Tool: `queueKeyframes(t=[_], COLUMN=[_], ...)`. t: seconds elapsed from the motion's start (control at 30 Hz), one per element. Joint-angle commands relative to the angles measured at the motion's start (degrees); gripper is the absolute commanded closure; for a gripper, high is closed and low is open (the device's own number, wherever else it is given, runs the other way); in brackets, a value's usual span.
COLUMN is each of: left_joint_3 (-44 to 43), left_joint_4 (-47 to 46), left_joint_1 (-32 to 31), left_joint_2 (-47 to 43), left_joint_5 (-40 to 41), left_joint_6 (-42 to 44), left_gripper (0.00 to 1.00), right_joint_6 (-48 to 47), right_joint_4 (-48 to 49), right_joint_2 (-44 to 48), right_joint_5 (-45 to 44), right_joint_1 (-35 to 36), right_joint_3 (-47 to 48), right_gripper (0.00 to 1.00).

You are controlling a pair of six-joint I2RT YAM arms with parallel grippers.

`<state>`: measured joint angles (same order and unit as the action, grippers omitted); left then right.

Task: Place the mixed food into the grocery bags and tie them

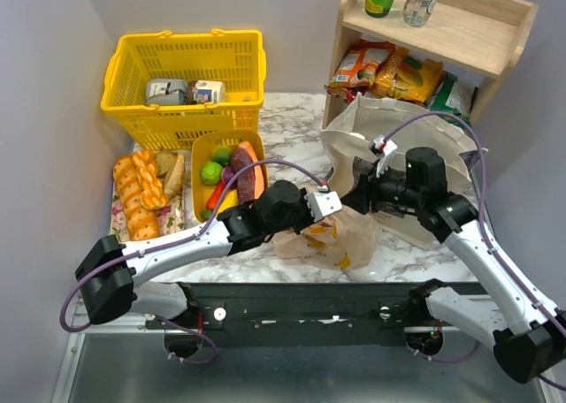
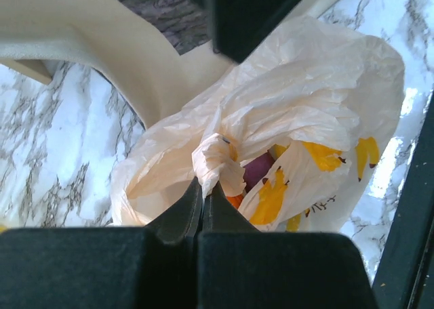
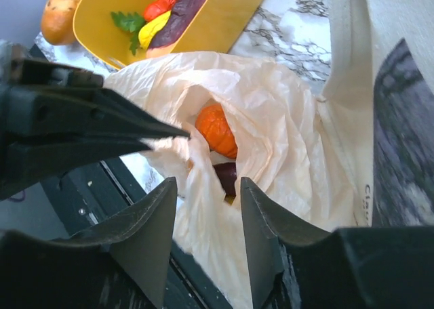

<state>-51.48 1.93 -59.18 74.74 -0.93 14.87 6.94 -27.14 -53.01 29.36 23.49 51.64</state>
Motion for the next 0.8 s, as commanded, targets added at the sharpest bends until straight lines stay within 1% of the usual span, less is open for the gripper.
queueKeyframes(t=[0.0, 0.03, 0.1, 0.23, 0.27, 0.3, 0.33, 0.4, 0.5, 0.67, 0.77], left_joint_3=[1.12, 1.56, 2.26, 4.90, 5.08, 5.25, 5.69, 6.13, 6.57, 6.92, 7.54], left_joint_4=[-4.66, -5.01, -6.58, -10.45, -10.98, -11.94, -12.48, -14.23, -15.55, -17.49, -18.72], left_joint_1=[-1.11, -1.29, -1.47, -1.64, -1.64, -1.64, -1.64, -1.64, -1.38, -0.24, 0.64], left_joint_2=[-3.37, -3.55, -4.16, -5.13, -5.22, -5.22, -5.22, -5.13, -4.69, -4.43, -4.95], left_joint_5=[1.02, 0.93, 1.98, 4.18, 4.70, 5.75, 6.02, 6.55, 7.43, 5.68, 3.75], left_joint_6=[-0.29, 0.06, 1.21, 3.23, 3.67, 4.28, 4.55, 5.51, 5.87, 4.99, 3.77], left_gripper=[1.00, 1.00, 1.00, 1.00, 1.00, 1.00, 1.00, 1.00, 1.00, 1.00, 1.00], right_joint_6=[0.71, -1.64, -3.42, -8.50, -8.78, -8.96, -9.14, -9.84, -11.77, -12.74, -12.13], right_joint_4=[5.16, 5.25, 5.78, 7.71, 8.32, 10.94, 12.62, 15.96, 16.50, 18.52, 22.20], right_joint_2=[-7.07, -8.50, -11.48, -17.28, -17.73, -17.82, -17.83, -16.78, -15.72, -15.72, -15.45], right_joint_5=[3.94, 5.34, 7.01, 9.38, 10.96, 12.89, 16.83, 19.14, 18.10, 14.94, 13.44], right_joint_1=[-0.46, -0.46, -0.46, -0.46, -0.54, -0.46, -0.11, 0.59, 2.18, 4.37, 4.90], right_joint_3=[0.83, 1.53, 2.94, 3.03, 2.42, 1.46, 0.40, -2.31, -3.99, -6.90, -9.78], right_gripper=[0.52, 0.52, 0.54, 0.56, 0.57, 0.58, 0.58, 0.58, 0.57, 0.57, 0.57])
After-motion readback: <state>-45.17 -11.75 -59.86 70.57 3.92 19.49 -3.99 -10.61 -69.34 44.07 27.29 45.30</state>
